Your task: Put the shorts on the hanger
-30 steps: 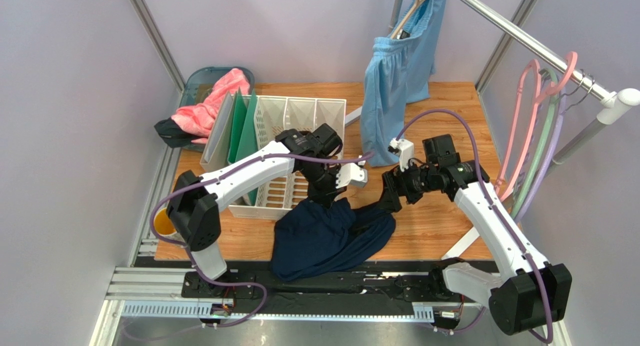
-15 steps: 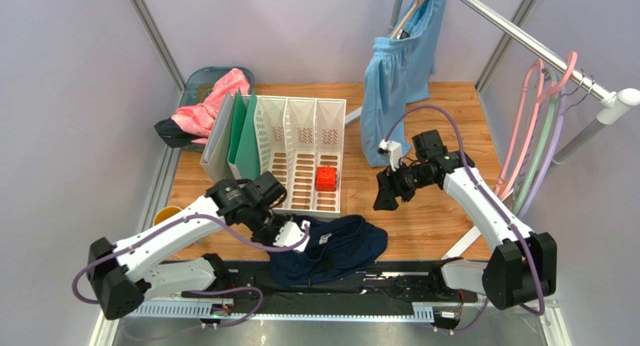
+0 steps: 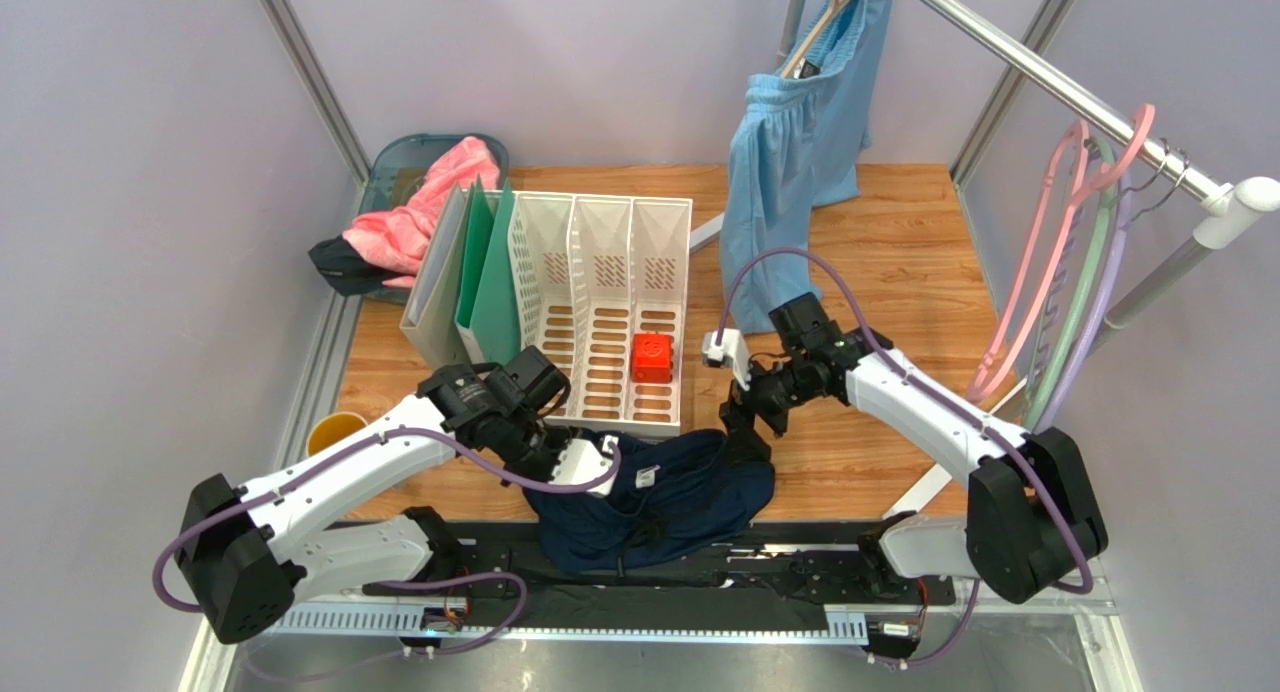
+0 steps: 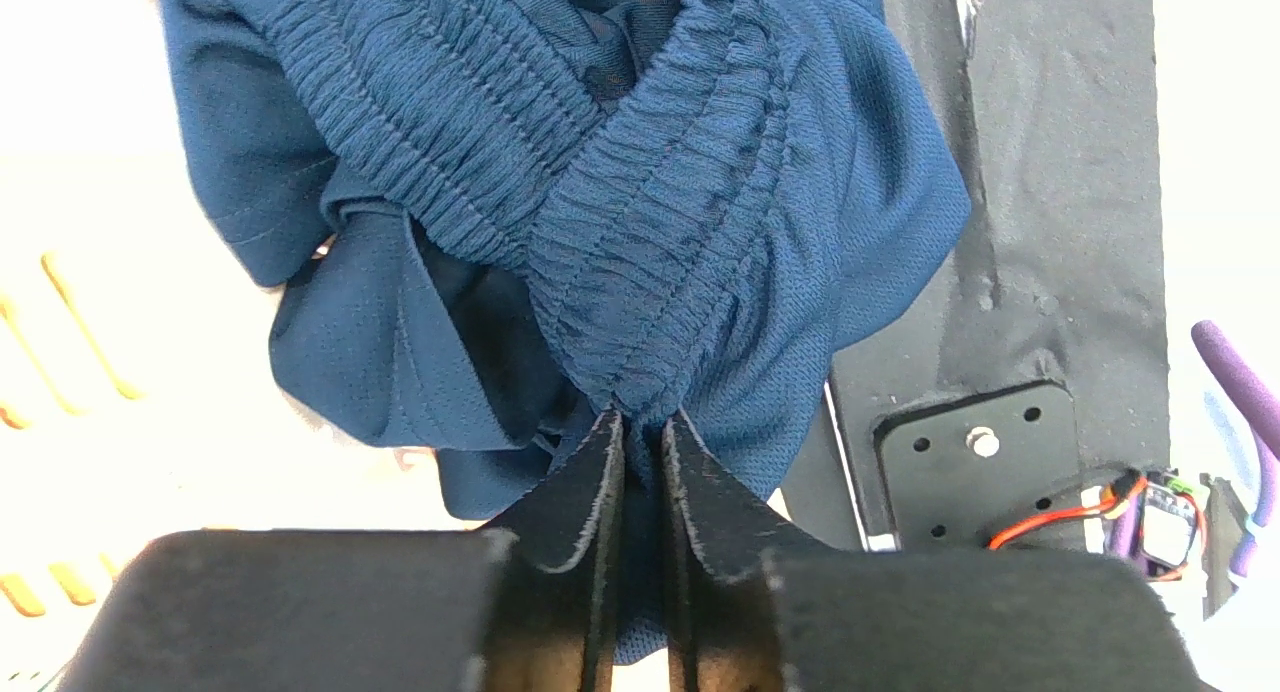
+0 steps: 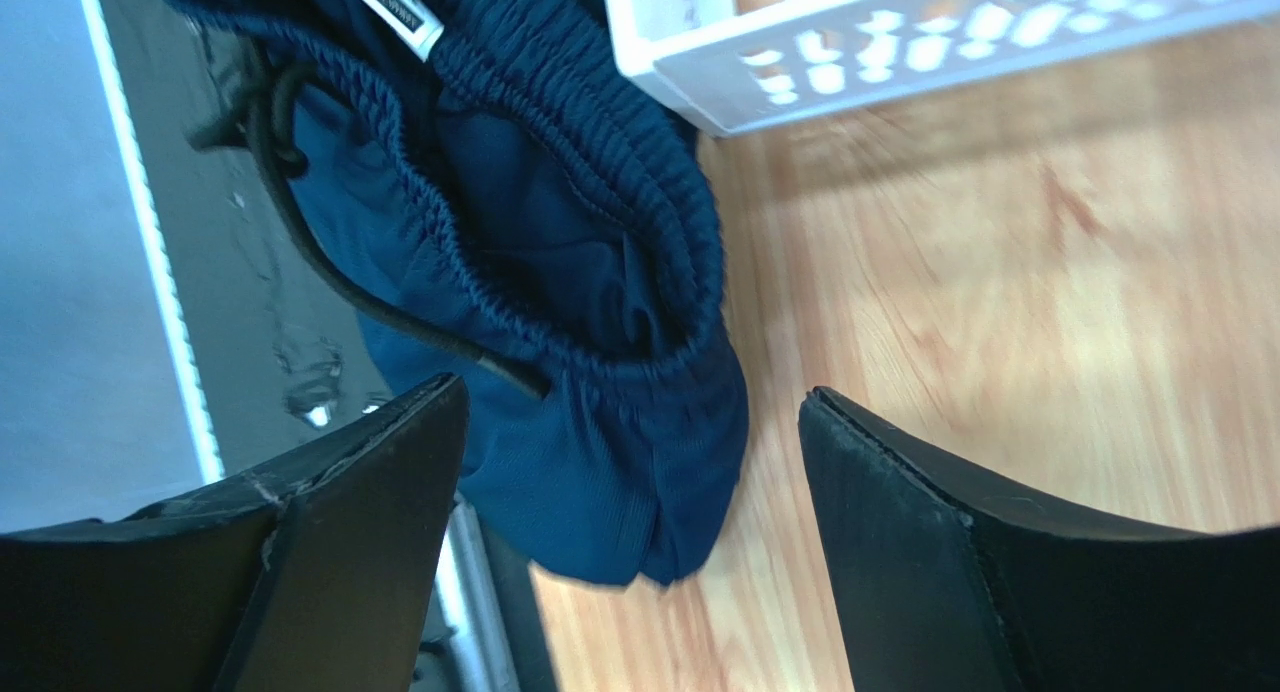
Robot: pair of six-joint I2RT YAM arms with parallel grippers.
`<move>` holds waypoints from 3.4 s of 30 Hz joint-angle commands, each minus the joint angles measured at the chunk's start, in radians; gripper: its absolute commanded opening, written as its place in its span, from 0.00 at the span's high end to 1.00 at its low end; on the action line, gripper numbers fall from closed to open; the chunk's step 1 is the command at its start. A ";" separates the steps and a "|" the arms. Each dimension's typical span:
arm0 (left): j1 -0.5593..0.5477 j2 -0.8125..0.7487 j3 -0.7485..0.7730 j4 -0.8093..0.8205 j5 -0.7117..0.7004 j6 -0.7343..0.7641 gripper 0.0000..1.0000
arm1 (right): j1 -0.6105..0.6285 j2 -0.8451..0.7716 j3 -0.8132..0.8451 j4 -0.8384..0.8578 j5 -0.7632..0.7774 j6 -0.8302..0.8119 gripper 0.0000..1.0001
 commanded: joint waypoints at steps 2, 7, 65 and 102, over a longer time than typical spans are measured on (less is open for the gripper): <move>0.009 -0.044 -0.009 0.013 0.042 0.007 0.80 | 0.085 0.049 -0.036 0.171 0.011 -0.099 0.16; 0.009 -0.042 -0.006 -0.030 0.062 0.031 0.66 | 0.115 0.101 -0.005 0.165 0.045 -0.091 0.43; 0.024 -0.082 -0.029 0.300 -0.369 -0.053 0.57 | 0.168 -0.161 0.008 0.132 0.373 0.063 0.82; -0.457 0.315 0.933 0.694 -0.562 -0.706 0.20 | -0.379 -0.761 0.777 0.104 0.437 0.694 0.03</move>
